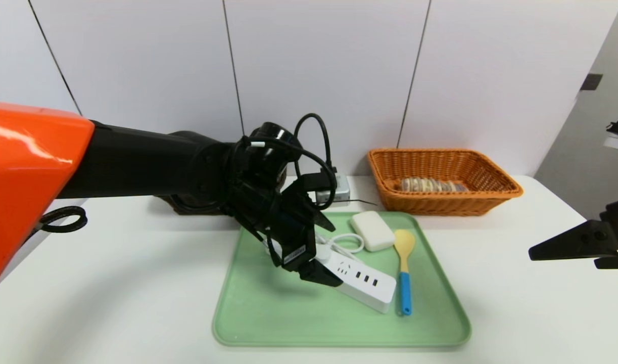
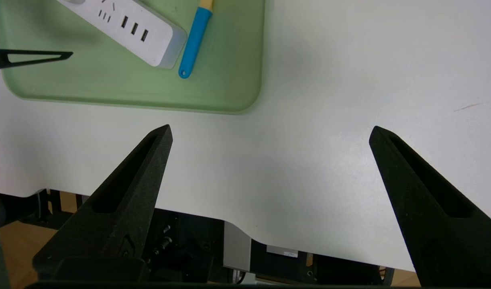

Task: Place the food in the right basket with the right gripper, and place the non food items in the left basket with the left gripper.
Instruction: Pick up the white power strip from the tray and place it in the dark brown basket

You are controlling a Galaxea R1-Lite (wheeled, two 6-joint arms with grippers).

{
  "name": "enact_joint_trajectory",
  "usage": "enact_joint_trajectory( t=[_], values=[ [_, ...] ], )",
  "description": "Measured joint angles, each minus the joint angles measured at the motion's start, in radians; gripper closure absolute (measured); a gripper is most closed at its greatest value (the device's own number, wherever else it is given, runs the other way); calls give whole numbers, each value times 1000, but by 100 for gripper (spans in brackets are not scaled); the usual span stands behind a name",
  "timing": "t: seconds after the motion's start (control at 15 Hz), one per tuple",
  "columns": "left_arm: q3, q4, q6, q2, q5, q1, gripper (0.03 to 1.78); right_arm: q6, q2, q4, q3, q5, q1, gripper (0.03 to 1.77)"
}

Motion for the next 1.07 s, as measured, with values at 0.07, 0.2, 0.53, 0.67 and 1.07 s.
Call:
enact_joint_trajectory(
  t=[0.07, 0.2, 0.53, 0.67, 1.07],
  values=[
    [-17, 2, 4, 13, 0, 6, 12, 0, 0, 0, 5, 0, 0, 10],
    [-46, 1, 9, 40, 1, 13, 12, 0, -1, -1, 14, 0, 0, 10],
    [-81, 23, 56, 84, 4, 26, 12, 0, -2, -3, 24, 0, 0, 10],
    [-83, 31, 62, 86, 11, 26, 12, -1, -2, -3, 24, 0, -1, 10],
    [-171, 176, 132, 100, 59, 24, 12, -1, -1, -6, 26, 1, -4, 10]
  ],
)
